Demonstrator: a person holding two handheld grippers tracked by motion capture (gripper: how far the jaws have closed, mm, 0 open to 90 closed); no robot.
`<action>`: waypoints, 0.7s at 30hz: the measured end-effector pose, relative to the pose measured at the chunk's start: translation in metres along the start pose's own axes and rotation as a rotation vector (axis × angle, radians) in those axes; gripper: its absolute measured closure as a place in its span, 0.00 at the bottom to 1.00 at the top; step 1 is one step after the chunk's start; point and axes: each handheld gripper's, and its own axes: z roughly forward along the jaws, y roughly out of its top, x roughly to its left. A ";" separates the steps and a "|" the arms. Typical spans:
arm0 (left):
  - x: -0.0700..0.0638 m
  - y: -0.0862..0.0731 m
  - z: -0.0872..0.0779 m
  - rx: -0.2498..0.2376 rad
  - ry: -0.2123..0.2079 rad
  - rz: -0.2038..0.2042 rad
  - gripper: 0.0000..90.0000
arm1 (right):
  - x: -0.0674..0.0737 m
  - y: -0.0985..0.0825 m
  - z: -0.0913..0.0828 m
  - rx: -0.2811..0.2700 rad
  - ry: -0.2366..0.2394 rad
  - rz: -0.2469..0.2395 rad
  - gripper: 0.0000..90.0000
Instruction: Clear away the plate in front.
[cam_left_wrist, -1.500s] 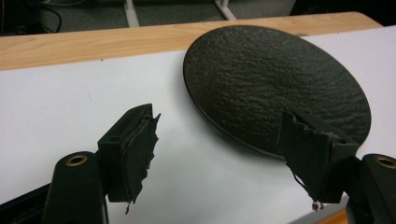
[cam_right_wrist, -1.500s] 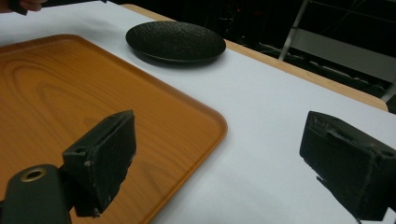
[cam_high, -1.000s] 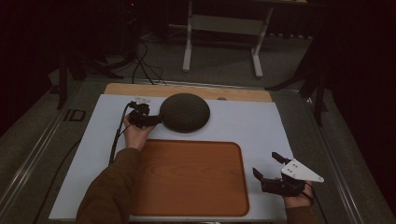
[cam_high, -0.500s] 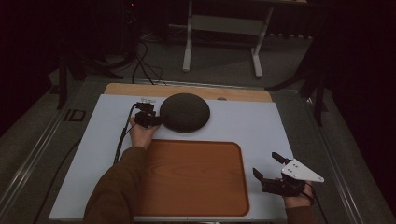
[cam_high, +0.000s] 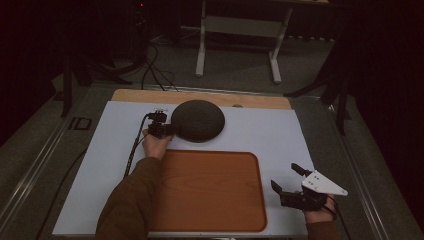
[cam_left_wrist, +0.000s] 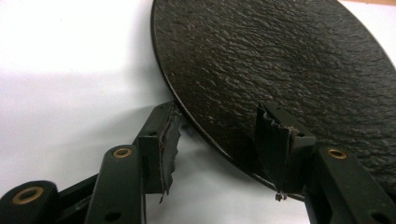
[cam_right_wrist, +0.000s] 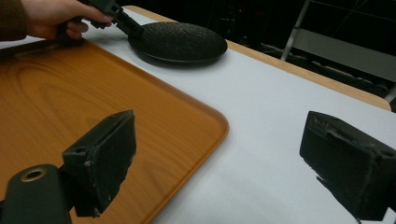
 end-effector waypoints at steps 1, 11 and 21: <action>0.001 0.000 0.000 -0.001 -0.005 -0.008 0.55 | 0.000 0.000 0.000 0.001 0.000 0.001 0.12; 0.006 0.001 0.003 0.018 -0.072 -0.074 0.54 | 0.001 0.000 -0.001 0.006 0.000 -0.010 0.12; 0.014 0.003 0.002 0.034 -0.114 -0.232 0.70 | 0.001 -0.001 -0.001 0.009 0.002 -0.009 0.12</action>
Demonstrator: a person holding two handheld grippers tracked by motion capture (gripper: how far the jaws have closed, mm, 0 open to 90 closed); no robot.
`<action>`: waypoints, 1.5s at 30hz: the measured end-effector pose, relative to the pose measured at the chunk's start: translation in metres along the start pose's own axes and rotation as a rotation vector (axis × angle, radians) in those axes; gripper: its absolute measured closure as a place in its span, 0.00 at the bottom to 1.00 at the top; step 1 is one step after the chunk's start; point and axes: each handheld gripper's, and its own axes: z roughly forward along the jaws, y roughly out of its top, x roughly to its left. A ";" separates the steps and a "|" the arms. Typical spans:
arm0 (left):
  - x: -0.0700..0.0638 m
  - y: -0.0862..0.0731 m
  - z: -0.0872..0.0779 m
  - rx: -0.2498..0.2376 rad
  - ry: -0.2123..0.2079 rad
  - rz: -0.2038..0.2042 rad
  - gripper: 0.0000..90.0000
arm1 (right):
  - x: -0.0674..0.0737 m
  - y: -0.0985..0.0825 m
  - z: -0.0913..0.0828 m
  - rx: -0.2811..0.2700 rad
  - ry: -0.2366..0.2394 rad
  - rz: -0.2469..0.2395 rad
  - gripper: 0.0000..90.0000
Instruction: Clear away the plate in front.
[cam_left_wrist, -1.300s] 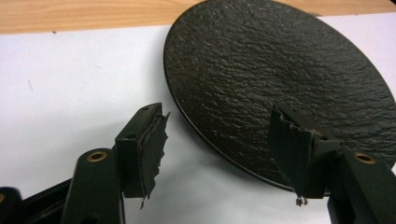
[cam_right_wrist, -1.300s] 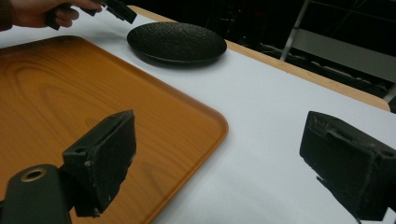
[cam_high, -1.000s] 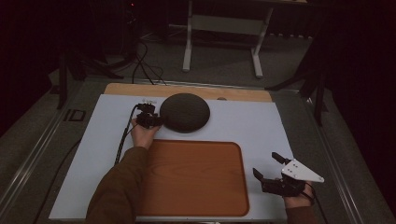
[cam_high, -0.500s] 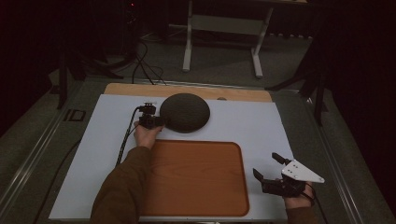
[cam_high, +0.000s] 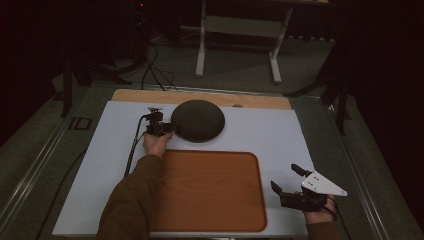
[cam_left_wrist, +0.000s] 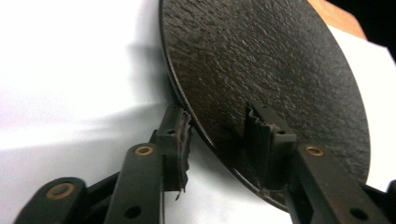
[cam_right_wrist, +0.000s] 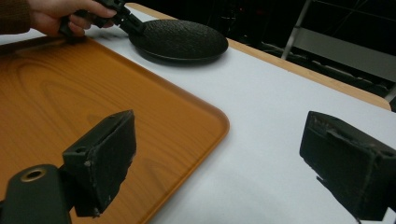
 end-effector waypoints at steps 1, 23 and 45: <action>0.000 0.000 -0.001 -0.003 -0.005 -0.026 0.73 | 0.000 0.000 0.000 0.000 0.000 0.000 0.12; -0.019 -0.006 0.016 -0.065 -0.166 -0.219 0.84 | 0.001 0.000 0.001 0.006 0.010 -0.010 0.12; -0.011 -0.026 0.003 -0.113 -0.308 -0.481 0.95 | 0.001 0.000 0.000 0.010 0.013 -0.011 0.12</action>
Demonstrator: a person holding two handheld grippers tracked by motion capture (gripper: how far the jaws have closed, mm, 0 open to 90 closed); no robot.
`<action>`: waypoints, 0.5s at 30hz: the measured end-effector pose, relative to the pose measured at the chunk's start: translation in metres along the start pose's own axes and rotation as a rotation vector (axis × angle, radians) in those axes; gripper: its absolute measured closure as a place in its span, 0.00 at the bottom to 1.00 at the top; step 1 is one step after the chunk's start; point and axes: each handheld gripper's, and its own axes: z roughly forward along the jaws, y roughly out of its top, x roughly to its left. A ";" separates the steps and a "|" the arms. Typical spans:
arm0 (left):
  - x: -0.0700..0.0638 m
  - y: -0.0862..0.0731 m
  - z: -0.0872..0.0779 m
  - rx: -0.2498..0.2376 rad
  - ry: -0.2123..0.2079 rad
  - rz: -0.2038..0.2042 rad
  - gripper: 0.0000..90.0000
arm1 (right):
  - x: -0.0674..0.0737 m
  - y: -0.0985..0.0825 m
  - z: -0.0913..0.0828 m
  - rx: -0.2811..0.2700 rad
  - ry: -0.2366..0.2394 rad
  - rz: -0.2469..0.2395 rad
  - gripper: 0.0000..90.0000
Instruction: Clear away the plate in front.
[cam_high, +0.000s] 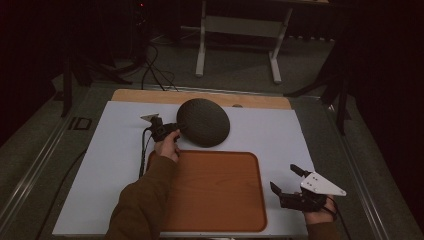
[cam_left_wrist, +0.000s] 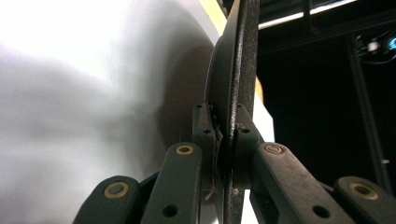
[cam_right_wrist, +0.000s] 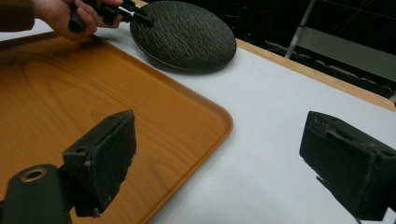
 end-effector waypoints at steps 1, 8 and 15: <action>-0.001 -0.001 -0.002 -0.004 -0.011 0.001 0.95 | 0.000 0.000 0.000 0.000 0.000 0.000 0.12; -0.012 -0.009 -0.020 0.029 -0.053 0.050 0.95 | 0.000 0.000 0.000 0.001 -0.002 0.000 0.12; -0.023 -0.020 -0.041 0.074 -0.078 0.094 0.95 | 0.001 0.000 0.000 0.003 -0.004 -0.002 0.12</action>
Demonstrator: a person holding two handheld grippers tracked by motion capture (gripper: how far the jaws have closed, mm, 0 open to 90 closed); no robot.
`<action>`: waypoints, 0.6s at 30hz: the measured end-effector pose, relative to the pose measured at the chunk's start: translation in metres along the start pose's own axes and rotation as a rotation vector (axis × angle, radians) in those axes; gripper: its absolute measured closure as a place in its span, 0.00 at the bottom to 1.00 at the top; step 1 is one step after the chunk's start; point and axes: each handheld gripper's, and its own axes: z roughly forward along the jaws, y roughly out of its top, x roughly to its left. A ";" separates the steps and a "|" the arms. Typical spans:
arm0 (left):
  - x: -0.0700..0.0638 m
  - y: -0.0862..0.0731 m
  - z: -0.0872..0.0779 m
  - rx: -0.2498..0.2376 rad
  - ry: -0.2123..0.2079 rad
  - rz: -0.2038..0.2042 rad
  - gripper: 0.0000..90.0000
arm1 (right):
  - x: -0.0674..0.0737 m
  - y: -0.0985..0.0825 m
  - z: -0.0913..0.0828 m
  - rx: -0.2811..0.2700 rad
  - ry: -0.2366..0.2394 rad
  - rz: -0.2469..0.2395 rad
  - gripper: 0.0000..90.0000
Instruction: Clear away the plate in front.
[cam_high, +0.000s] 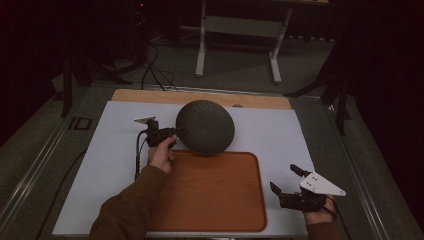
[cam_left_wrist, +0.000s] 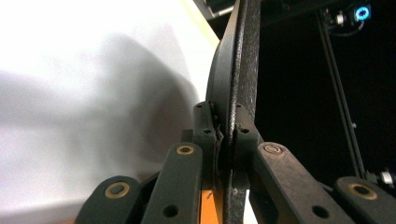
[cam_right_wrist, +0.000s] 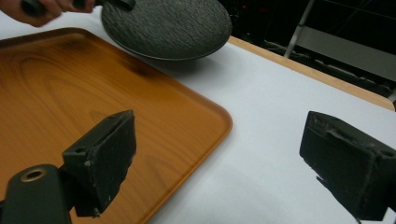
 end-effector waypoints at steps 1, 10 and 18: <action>-0.002 -0.002 -0.002 0.008 -0.003 0.012 0.95 | 0.000 0.000 0.000 0.000 -0.001 -0.001 0.12; -0.006 -0.023 -0.029 0.056 -0.046 0.017 0.95 | 0.000 0.000 0.000 -0.001 -0.003 0.000 0.12; -0.003 -0.038 -0.052 0.073 -0.047 0.030 0.95 | 0.000 0.000 0.001 0.003 -0.002 -0.007 0.12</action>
